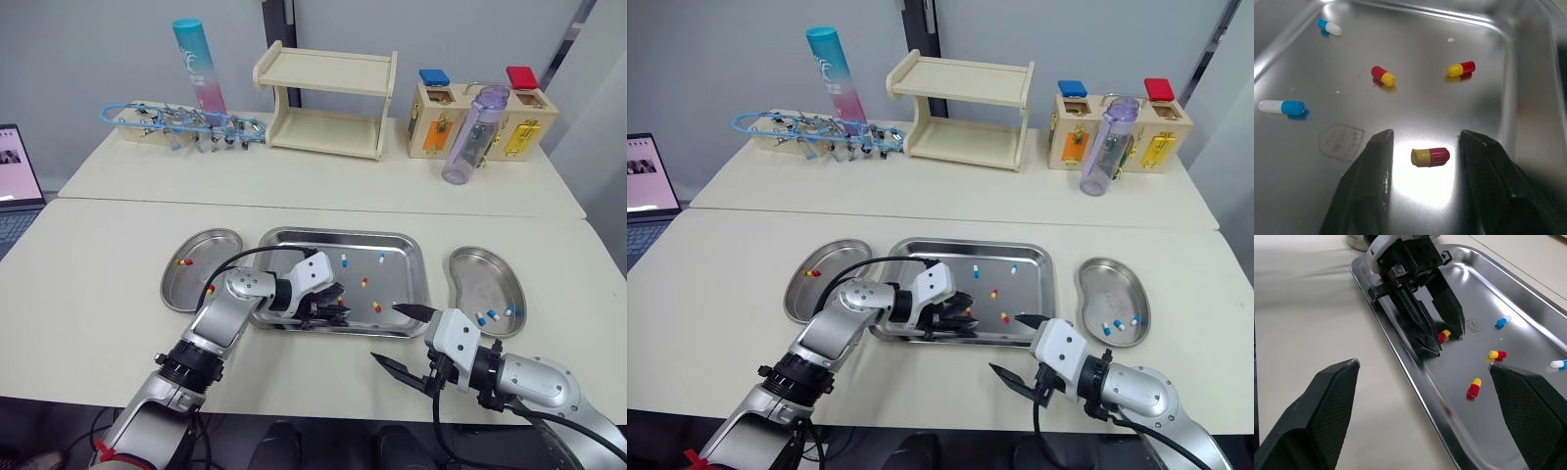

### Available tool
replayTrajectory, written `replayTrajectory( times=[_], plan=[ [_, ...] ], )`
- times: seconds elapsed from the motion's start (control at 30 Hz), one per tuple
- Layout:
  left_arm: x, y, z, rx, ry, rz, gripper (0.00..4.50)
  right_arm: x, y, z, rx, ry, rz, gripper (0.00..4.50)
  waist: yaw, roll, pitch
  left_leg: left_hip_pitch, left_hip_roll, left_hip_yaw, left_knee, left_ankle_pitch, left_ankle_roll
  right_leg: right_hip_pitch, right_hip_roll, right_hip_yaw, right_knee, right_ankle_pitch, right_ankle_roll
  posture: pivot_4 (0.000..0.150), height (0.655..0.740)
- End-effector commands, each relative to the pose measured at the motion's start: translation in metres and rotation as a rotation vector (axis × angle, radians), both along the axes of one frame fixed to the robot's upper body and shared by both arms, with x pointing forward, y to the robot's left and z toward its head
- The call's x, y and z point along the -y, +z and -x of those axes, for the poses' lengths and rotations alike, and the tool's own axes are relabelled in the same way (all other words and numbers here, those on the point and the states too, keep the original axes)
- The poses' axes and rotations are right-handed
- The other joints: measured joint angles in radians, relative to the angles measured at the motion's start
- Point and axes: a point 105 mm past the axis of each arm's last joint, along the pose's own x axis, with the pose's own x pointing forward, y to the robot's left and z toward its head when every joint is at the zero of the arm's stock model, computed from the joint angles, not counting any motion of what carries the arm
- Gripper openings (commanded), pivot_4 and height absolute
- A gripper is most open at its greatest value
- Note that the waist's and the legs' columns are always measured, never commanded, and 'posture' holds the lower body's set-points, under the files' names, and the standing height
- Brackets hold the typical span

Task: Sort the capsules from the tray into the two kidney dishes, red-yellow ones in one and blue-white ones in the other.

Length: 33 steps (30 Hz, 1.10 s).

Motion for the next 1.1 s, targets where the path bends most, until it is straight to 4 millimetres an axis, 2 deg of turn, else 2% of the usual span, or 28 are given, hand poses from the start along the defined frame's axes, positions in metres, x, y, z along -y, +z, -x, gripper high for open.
replayTrajectory(
  times=[0.03,0.1,0.3,0.5,0.6,0.67,0.77,0.87,0.93,1.1],
  plan=[
    [-0.006,-0.017,0.006,-0.055,0.014,-0.048,0.88,-0.004,0.013,0.002,0.046,0.021,-0.023,4.50,0.001,0.000,0.000,0.000,0.000,0.000,0.000,0.000,0.000,0.000,0.000,0.000,0.000,0.000,0.000,0.150,0.7400],
    [-0.006,-0.015,0.005,-0.047,0.018,-0.039,0.44,-0.004,0.013,0.002,0.046,0.025,-0.018,4.50,0.001,0.000,0.000,0.000,0.000,0.000,0.000,0.000,0.000,0.001,0.000,0.000,0.000,0.000,0.000,0.150,0.7400],
    [-0.002,0.003,-0.001,0.005,0.023,0.028,0.44,-0.003,0.007,0.003,0.035,0.048,0.020,4.50,0.001,0.000,0.000,0.000,0.000,0.000,0.000,0.000,0.000,0.001,0.000,0.000,0.000,0.000,0.000,0.150,0.7400],
    [-0.016,0.045,-0.004,0.085,0.059,0.137,0.44,0.002,0.000,0.004,0.013,0.056,0.059,4.50,-0.002,0.000,0.000,0.000,0.000,-0.001,0.000,0.000,0.000,0.000,0.000,0.000,0.000,0.000,0.000,0.150,0.7400],
    [-0.040,0.076,-0.003,0.116,0.151,0.216,0.44,-0.001,0.003,0.002,0.021,0.071,0.037,4.50,-0.004,0.000,0.000,-0.001,0.000,-0.001,0.000,0.000,0.000,0.000,0.000,-0.001,0.000,0.000,0.000,0.150,0.7400],
    [-0.070,0.096,-0.004,0.129,0.288,0.279,0.44,-0.004,0.009,0.001,0.036,0.082,0.006,4.50,-0.007,0.000,0.000,0.000,0.000,-0.001,0.000,0.000,0.000,0.000,0.000,-0.001,0.000,0.000,0.000,0.150,0.7400],
    [-0.113,0.109,-0.004,0.164,0.488,0.305,0.44,-0.006,0.014,0.000,0.047,0.099,-0.011,4.50,-0.009,0.000,0.000,0.000,0.000,-0.001,0.000,0.000,0.000,0.000,0.000,-0.001,0.000,0.000,0.000,0.150,0.7400],
    [-0.165,0.107,-0.002,0.205,0.725,0.257,0.44,-0.011,0.019,-0.005,0.071,0.128,-0.021,4.50,-0.002,0.000,0.000,0.000,0.000,-0.001,0.000,0.000,0.000,0.000,0.000,-0.001,-0.001,0.000,0.000,0.150,0.7400],
    [-0.185,0.103,-0.001,0.221,0.834,0.253,0.44,-0.015,0.022,-0.010,0.084,0.137,-0.043,4.50,-0.006,0.000,0.001,0.000,0.001,-0.001,-0.001,0.000,0.000,0.000,0.000,-0.001,0.000,0.000,0.000,0.150,0.7400],
    [-0.200,0.086,0.002,0.209,0.954,0.278,0.44,-0.023,0.023,-0.015,0.094,0.183,-0.047,4.50,0.003,0.000,0.001,0.000,0.000,-0.001,-0.001,0.000,0.000,0.000,-0.001,-0.001,-0.001,0.000,0.000,0.150,0.7400]
  ],
)
